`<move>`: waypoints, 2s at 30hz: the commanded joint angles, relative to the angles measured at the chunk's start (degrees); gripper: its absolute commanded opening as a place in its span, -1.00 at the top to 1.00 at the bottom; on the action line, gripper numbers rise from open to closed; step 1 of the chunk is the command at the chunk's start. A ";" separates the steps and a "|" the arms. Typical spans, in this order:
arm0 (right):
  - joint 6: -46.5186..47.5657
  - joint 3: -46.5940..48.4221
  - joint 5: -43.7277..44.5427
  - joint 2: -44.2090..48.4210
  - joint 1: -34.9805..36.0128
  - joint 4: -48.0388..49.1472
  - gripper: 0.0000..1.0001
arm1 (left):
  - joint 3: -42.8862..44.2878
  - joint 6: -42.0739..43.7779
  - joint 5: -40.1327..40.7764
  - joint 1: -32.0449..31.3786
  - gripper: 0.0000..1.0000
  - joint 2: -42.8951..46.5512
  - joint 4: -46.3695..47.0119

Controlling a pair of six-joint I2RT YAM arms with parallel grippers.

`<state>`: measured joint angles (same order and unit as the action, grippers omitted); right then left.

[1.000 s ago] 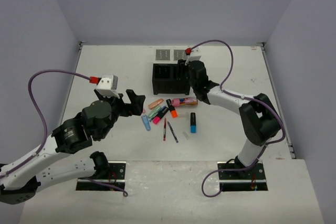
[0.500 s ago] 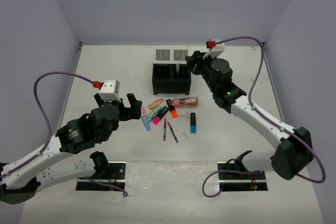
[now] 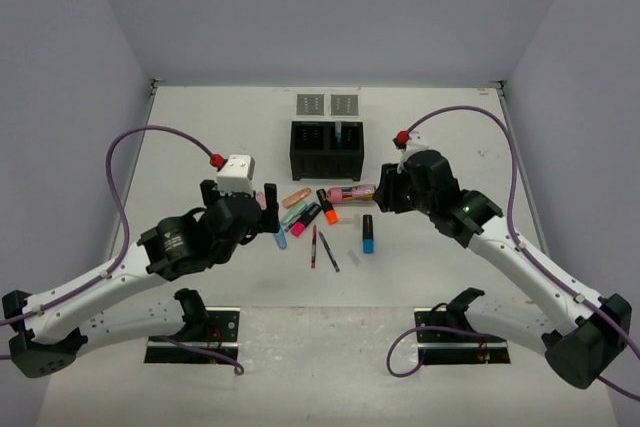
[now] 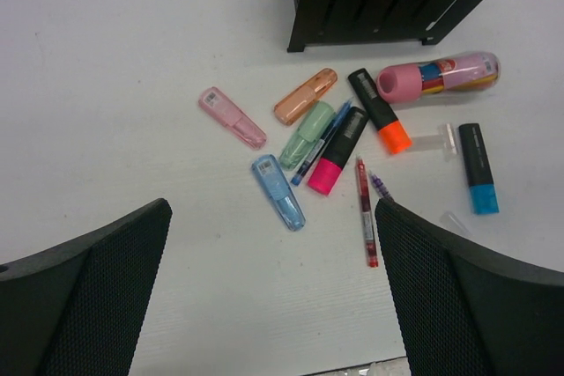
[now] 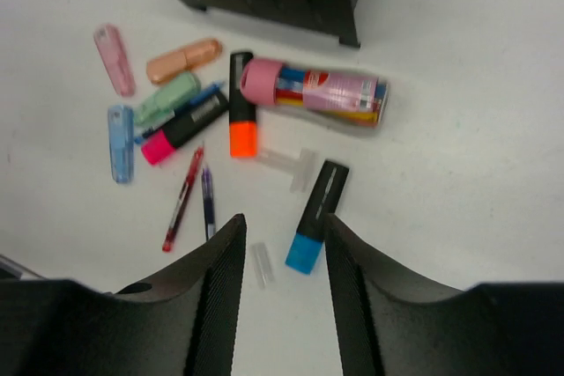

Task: Sort the stationery into containers
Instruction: Place the pen in the storage box, then pick up the pen from the center of the board.

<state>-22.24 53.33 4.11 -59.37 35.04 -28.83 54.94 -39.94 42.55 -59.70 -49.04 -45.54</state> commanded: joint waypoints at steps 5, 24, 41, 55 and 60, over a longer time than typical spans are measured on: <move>-3.46 -4.19 -0.26 -4.91 9.98 -6.87 0.22 | 0.29 -1.84 0.10 -0.06 -1.00 -1.63 -0.58; -8.46 10.00 2.44 -33.53 21.13 -4.98 0.21 | 1.78 2.34 1.19 -0.06 -1.00 2.73 -5.69; -6.70 17.13 2.15 -46.69 21.95 -6.76 0.37 | -5.02 2.50 -0.04 -0.06 -1.00 7.77 -1.53; -10.40 14.86 6.39 -43.48 21.91 -6.85 0.95 | -5.33 2.88 -0.52 -0.06 -1.00 8.10 -0.83; -10.33 13.62 7.30 -34.22 21.96 -8.12 1.00 | -4.68 2.27 -0.36 -0.11 -1.00 6.83 -0.91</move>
<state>-31.08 67.09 8.51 -103.05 56.66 -35.94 49.87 -38.29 41.98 -59.70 -41.42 -48.27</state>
